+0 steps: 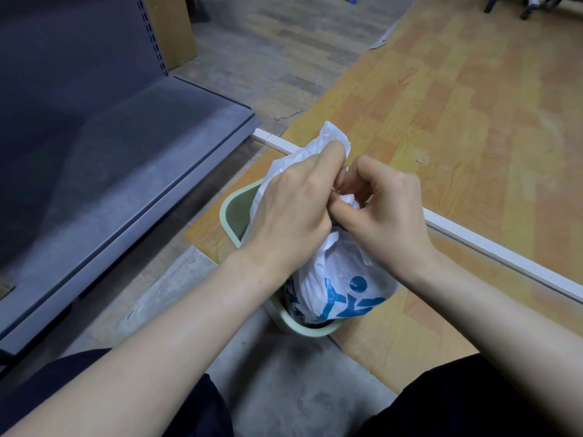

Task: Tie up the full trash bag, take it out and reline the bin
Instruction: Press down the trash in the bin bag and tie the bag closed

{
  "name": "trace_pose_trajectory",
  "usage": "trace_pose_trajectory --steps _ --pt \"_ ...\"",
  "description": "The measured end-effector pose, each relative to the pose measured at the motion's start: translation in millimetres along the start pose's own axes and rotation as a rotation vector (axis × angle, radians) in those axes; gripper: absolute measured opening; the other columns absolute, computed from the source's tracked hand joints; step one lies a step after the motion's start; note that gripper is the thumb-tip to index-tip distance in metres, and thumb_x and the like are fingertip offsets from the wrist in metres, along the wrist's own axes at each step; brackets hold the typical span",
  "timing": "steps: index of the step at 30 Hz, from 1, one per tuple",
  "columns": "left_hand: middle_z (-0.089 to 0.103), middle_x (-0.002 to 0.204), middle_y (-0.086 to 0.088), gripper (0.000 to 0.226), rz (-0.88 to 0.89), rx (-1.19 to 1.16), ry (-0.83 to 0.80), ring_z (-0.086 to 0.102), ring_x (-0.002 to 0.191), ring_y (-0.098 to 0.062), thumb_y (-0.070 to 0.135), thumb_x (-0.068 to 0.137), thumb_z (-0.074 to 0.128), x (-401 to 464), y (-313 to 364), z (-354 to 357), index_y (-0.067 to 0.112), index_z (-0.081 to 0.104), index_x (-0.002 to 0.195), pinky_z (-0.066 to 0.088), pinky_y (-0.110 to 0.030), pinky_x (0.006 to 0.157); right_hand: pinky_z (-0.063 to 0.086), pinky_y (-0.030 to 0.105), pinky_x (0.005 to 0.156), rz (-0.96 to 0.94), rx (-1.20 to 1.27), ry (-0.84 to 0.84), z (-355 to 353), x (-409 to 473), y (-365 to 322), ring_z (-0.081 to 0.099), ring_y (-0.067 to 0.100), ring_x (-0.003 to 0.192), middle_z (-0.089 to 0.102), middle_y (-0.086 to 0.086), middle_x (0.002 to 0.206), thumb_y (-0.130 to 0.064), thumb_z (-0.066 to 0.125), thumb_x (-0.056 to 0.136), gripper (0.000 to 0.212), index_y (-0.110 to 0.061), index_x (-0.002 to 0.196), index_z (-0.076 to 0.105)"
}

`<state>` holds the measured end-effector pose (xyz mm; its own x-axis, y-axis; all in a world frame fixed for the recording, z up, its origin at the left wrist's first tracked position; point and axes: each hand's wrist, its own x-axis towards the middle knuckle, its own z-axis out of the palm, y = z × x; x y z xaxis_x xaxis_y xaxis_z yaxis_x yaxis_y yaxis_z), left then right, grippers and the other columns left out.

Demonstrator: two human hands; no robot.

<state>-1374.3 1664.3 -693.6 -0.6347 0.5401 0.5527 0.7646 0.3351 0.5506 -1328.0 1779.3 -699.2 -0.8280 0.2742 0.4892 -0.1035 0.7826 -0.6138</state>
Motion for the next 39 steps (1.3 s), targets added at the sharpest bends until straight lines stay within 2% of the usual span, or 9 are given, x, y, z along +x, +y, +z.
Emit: trace_pose_trajectory --steps 6,11,13,17,21,25,29,33,39 --pt "0.038 0.067 0.007 0.008 0.024 -0.013 0.025 0.021 0.062 -0.008 0.012 0.072 0.033 -1 1 2 0.018 0.035 0.078 0.017 -0.025 0.052 0.045 0.038 0.050 -0.076 -0.113 0.063 8 -3 2 0.053 0.022 0.056 0.053 -0.004 0.062 -0.012 0.058 0.065 0.011 -0.016 0.071 0.049" --pt "0.064 0.082 0.004 0.022 -0.362 -0.373 -0.117 0.061 0.065 -0.019 -0.003 0.086 0.051 0 -15 -9 0.019 0.054 0.089 0.048 -0.027 0.058 0.044 0.036 0.044 -0.184 -0.183 0.140 12 -5 6 0.054 0.025 0.053 0.059 0.004 0.063 -0.015 0.059 0.073 0.010 -0.006 0.072 0.058" --pt "0.068 0.090 0.000 0.026 -0.465 -0.484 -0.207 0.060 0.058 -0.017 -0.003 0.089 0.050 1 -21 -13 0.016 0.065 0.099 0.050 -0.026 0.054 0.041 0.034 0.041 -0.252 -0.201 0.157 13 -5 9 0.051 0.024 0.050 0.057 0.006 0.061 -0.009 0.061 0.073 0.007 -0.003 0.069 0.058" --pt "0.063 0.074 0.004 0.026 -0.584 -0.630 -0.354 0.054 0.045 0.001 -0.007 0.089 0.054 6 -27 -16 0.004 0.066 0.110 0.047 -0.012 0.046 0.039 0.033 0.042 -0.367 -0.201 0.206 13 -7 15 0.051 0.024 0.049 0.056 0.007 0.058 -0.001 0.065 0.074 0.006 0.000 0.068 0.062" --pt "0.064 0.076 0.004 0.027 -0.335 -0.419 -0.330 0.054 0.055 -0.001 -0.007 0.085 0.056 7 -32 -15 0.009 0.072 0.100 0.048 -0.015 0.057 0.042 0.036 0.046 -0.372 -0.150 0.189 13 -6 18 0.054 0.025 0.051 0.060 0.009 0.058 0.000 0.066 0.074 0.009 0.000 0.065 0.064" --pt "0.062 0.071 0.002 0.034 0.103 0.027 -0.196 0.041 0.073 -0.007 0.019 0.077 0.044 5 -38 -8 0.010 0.074 0.089 0.040 -0.023 0.064 0.049 0.035 0.053 -0.064 0.138 0.109 8 -6 12 0.058 0.013 0.057 0.065 0.000 0.062 0.001 0.071 0.069 0.008 -0.005 0.066 0.069" --pt "0.066 0.075 -0.004 0.024 0.214 0.197 -0.090 0.041 0.080 -0.014 0.014 0.081 0.048 0 -45 0 0.007 0.072 0.083 0.043 -0.028 0.057 0.050 0.031 0.053 0.088 0.229 0.053 5 -6 12 0.058 0.012 0.061 0.065 -0.008 0.065 -0.005 0.074 0.070 0.010 -0.013 0.067 0.069" --pt "0.065 0.075 -0.004 0.013 0.350 0.320 0.002 0.044 0.079 -0.017 0.006 0.085 0.057 -4 -54 4 0.007 0.069 0.080 0.034 -0.025 0.069 0.043 0.016 0.053 0.117 0.224 -0.013 0 -2 16 0.053 0.008 0.064 0.061 -0.007 0.068 -0.009 0.078 0.070 0.012 -0.017 0.067 0.070" --pt "0.063 0.077 -0.008 0.015 0.328 0.282 0.001 0.044 0.073 -0.020 0.004 0.087 0.051 -6 -50 3 0.004 0.065 0.079 0.044 -0.036 0.051 0.054 0.028 0.060 -0.137 0.146 -0.123 -13 0 22 0.060 0.016 0.067 0.066 0.007 0.072 -0.017 0.075 0.075 0.010 -0.009 0.081 0.075"
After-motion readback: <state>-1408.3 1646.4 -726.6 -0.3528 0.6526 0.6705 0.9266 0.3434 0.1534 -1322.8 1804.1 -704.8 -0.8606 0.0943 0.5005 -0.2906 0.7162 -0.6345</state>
